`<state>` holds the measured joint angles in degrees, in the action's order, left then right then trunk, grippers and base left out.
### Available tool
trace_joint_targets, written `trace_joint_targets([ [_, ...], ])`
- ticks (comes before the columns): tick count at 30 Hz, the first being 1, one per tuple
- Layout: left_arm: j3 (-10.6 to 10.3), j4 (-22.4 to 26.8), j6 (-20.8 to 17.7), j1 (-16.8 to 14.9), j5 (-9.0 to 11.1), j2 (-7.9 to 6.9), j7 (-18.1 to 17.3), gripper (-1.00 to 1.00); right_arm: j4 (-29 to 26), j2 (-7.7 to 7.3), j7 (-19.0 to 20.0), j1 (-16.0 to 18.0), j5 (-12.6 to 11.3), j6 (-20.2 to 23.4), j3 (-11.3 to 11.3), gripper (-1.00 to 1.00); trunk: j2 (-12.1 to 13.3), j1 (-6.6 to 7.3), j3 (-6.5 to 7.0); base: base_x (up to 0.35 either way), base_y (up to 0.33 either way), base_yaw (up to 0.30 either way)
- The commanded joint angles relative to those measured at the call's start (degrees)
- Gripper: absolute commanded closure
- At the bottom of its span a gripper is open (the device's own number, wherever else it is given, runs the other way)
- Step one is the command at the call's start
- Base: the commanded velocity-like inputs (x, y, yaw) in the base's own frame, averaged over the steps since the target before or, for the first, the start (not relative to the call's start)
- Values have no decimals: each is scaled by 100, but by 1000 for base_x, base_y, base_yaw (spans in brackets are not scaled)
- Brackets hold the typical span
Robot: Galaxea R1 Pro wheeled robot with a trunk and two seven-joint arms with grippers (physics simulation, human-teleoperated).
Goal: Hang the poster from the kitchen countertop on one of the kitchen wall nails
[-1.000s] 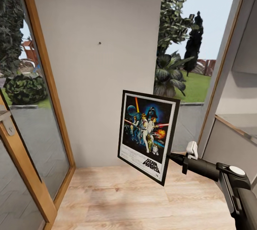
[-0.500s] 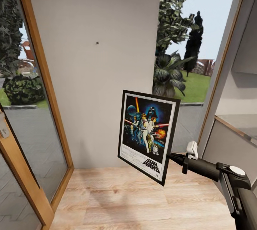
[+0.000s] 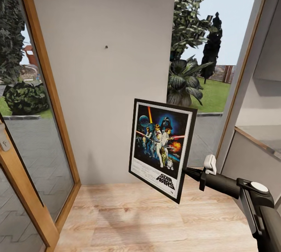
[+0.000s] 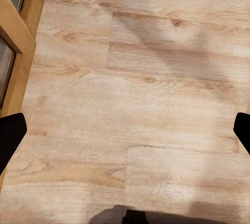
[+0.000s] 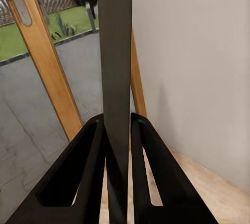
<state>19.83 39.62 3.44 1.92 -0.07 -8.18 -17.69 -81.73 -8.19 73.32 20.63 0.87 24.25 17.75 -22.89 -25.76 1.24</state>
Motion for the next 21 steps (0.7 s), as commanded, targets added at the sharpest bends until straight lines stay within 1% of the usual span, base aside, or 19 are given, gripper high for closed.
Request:
trace_joint_targets([
  [1,16,2,8,1,-1,1,-33,-100,-2,1,43,3,1,71,8,100,-3,-2,0,0,0,0],
  [12,13,2,11,1,1,0,-33,-100,-18,-8,94,3,-27,81,-26,100,-3,-2,0,0,0,0],
  [14,4,-5,24,1,-4,8,-24,-100,-10,-8,52,20,10,90,-91,100,-3,-2,0,0,0,0],
  [15,9,-2,25,1,3,9,-29,-100,-15,-8,56,67,15,122,-236,100,-3,-2,0,0,0,0],
  [18,10,-1,25,1,5,9,-31,-100,-20,-12,59,161,17,142,-387,100,-3,-2,0,0,0,0],
  [20,11,0,25,1,4,9,-32,-100,-20,-15,63,288,14,182,-490,100,-3,-2,0,0,0,0],
  [21,11,1,25,1,2,6,-32,-100,-19,-17,69,435,9,296,-587,100,-3,-2,0,0,0,0],
])
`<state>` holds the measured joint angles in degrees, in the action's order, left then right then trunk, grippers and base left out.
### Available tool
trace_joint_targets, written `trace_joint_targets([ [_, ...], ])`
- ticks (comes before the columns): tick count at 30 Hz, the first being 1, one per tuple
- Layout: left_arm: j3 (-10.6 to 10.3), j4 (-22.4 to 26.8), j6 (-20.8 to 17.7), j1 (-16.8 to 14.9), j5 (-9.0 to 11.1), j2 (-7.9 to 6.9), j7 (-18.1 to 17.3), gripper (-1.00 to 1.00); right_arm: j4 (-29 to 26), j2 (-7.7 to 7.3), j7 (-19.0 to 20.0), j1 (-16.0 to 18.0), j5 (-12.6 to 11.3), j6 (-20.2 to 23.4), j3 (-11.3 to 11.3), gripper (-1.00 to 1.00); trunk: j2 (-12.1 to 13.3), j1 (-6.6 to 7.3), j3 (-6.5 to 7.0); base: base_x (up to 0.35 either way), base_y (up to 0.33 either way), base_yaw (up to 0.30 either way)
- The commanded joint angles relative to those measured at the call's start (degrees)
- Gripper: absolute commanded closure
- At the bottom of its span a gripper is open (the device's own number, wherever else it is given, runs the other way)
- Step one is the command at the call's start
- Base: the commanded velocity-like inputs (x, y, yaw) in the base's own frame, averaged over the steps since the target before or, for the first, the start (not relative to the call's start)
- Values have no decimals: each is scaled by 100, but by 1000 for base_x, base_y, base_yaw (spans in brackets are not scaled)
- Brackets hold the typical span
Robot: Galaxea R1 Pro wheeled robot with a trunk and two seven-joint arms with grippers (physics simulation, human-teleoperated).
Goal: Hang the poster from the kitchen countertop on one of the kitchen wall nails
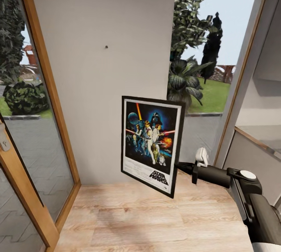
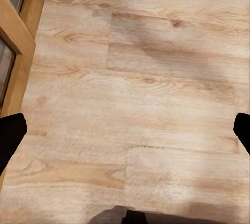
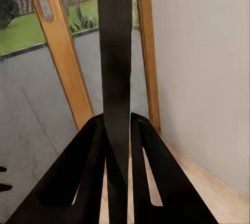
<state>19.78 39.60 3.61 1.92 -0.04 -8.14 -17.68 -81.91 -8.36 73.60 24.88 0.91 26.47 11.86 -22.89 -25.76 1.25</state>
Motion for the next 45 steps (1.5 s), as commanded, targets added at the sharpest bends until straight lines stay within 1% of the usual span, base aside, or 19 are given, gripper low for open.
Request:
trace_joint_targets([
  [1,17,3,8,2,-1,3,-33,-100,-1,-3,46,81,0,157,-45,100,-3,-2,-1,0,0,0],
  [3,17,3,8,2,-3,0,-32,-100,-10,-11,71,290,-18,423,-177,100,-3,-2,-1,0,0,0],
  [7,17,3,8,2,-4,-2,-29,-100,-15,-24,166,616,-27,639,-297,100,-3,-2,-1,0,0,0],
  [8,20,2,8,2,-4,-3,-28,-100,-10,-28,224,797,-28,710,-339,100,-3,-2,-1,0,0,0],
  [10,19,1,8,2,-4,-3,-27,-100,-7,-32,280,974,-28,828,-383,100,-3,-2,-1,0,0,0],
  [11,18,0,8,2,-4,-3,-26,-100,-4,-37,336,1145,-29,1042,-419,100,-3,-2,-1,0,0,0],
  [15,18,-3,8,2,-4,-3,-26,-100,-2,-45,512,1489,-34,1541,-463,100,-3,-2,-1,0,0,0],
  [16,20,-2,8,2,-4,-4,-26,-100,0,-48,615,1669,-32,1701,-483,100,-3,-2,-1,0,0,0],
  [19,18,1,8,2,-4,-4,-25,-100,10,-49,718,1949,-31,1849,-503,100,-3,-2,-1,0,0,0],
  [21,19,2,8,2,-4,-4,-25,-100,95,-50,807,2325,-30,1948,-593,100,-3,-2,-1,0,0,0],
  [22,19,1,8,2,-4,-4,-25,-100,243,-51,855,2617,-30,2069,-685,100,-3,-2,-1,0,0,0],
  [24,20,2,8,2,-4,-4,-25,-100,444,-51,882,2892,-30,2283,-768,100,-3,-2,-1,0,0,0],
  [25,23,3,8,2,-4,-4,-25,-100,751,-44,989,3319,-32,2473,-904,100,-3,-2,-1,0,0,0],
  [27,24,3,8,2,-4,-4,-25,-100,1118,-36,1120,3715,-33,2558,-1007,100,-3,-2,-1,0,0,0],
  [28,25,4,8,2,-4,-4,-25,-100,1497,-17,1180,3983,-32,2586,-1054,100,-3,-2,-1,0,0,0],
  [31,26,4,8,2,-4,-4,-28,-100,1822,1,1210,4171,-33,2591,-1082,100,-3,-2,-1,0,0,0],
  [39,26,4,8,2,-4,-4,-27,-100,1886,4,1223,4224,-38,2574,-1120,100,-3,-2,-1,0,0,0],
  [40,26,4,8,2,-4,-4,-26,-100,1865,-5,1225,4225,-38,2568,-1286,100,-3,-2,-1,0,0,0],
  [45,26,5,8,2,-4,-4,-31,-100,1850,-12,1220,4228,-38,2566,-1447,100,-3,-2,-1,0,0,0],
])
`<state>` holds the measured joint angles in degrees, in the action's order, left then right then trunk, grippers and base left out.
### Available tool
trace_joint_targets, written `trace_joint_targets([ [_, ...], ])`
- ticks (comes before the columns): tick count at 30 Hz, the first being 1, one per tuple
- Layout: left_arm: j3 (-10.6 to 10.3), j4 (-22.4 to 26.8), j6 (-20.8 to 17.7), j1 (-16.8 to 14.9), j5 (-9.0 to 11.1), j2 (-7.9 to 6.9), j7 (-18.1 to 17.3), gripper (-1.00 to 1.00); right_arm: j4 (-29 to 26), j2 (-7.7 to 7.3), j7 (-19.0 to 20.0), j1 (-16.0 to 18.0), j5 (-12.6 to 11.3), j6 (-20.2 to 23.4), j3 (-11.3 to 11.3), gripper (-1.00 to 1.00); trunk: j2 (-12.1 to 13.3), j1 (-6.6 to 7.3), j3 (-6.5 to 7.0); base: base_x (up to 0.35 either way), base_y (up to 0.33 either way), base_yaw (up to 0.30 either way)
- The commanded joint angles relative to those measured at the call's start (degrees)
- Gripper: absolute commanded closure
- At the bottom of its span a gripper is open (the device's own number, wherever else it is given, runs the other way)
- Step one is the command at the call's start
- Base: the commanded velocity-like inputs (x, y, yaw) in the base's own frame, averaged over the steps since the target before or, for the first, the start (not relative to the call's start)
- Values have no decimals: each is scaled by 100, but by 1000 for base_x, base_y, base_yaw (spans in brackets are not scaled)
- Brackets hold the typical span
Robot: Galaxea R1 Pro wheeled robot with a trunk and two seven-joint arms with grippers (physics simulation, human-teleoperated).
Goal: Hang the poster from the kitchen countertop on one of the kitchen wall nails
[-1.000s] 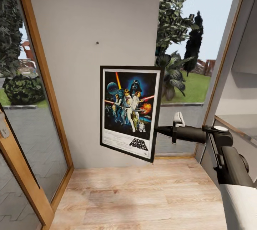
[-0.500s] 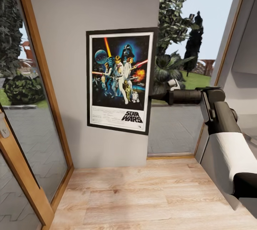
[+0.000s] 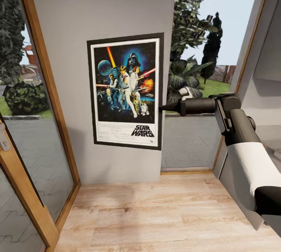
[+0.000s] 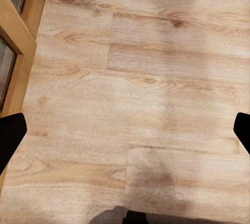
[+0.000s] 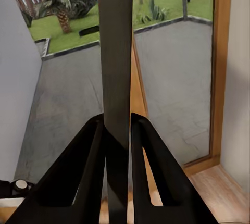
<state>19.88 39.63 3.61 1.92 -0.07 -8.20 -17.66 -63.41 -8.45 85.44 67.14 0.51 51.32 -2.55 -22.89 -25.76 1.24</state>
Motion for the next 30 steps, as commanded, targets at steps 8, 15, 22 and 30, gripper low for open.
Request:
trace_joint_targets([
  [8,16,8,8,1,-1,2,-36,-100,-13,-23,34,5,4,58,-67,100,-3,-2,-1,0,0,0],
  [15,16,9,8,1,-1,2,-36,-100,-273,-25,35,6,2,46,-70,100,-3,-2,-1,0,0,0],
  [22,16,9,8,1,-1,1,-36,-100,-349,-25,34,47,2,51,-70,100,-3,-2,-1,0,0,0],
  [30,16,9,8,1,-1,0,-36,-100,-356,-25,27,61,9,54,-64,100,-3,-2,-1,0,0,0],
])
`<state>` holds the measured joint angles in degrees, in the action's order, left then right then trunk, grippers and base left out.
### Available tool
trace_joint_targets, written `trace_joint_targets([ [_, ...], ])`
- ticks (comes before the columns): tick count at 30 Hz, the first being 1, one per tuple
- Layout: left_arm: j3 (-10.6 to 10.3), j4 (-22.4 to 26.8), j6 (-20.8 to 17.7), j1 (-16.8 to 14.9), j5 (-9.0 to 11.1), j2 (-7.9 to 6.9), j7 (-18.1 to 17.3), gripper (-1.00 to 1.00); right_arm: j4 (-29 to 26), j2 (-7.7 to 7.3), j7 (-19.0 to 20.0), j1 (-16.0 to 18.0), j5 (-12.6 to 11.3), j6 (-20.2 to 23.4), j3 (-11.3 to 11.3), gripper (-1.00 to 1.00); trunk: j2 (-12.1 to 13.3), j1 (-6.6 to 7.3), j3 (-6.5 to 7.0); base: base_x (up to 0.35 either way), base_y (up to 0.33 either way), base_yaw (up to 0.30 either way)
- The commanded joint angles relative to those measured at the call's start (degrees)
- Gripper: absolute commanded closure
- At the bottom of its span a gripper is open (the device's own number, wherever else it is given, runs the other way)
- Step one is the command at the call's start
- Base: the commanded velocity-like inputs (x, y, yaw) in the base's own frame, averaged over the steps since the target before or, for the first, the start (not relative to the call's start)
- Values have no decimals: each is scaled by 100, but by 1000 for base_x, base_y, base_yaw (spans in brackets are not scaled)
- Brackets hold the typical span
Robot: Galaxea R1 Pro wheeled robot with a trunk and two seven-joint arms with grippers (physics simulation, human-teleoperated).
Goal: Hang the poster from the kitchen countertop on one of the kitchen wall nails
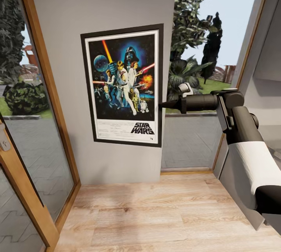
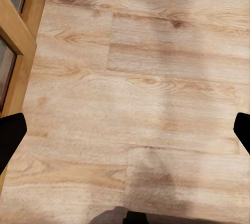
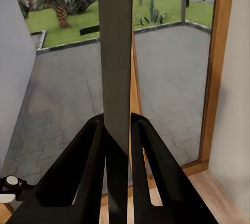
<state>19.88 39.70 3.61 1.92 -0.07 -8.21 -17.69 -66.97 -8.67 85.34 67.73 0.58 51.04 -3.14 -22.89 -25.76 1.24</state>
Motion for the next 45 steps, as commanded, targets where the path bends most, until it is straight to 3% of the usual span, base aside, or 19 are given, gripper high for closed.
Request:
trace_joint_targets([
  [1,16,2,8,1,-1,1,-33,-100,0,-3,34,2,3,81,-5,100,-3,-2,-1,0,0,0],
  [26,16,2,8,1,-1,-3,-33,-100,0,5,-9,26,8,90,0,100,-3,-2,-1,0,0,0],
  [45,16,2,8,1,-1,-4,-33,-100,74,48,-4,348,-14,108,14,100,-3,-2,-1,0,0,0],
])
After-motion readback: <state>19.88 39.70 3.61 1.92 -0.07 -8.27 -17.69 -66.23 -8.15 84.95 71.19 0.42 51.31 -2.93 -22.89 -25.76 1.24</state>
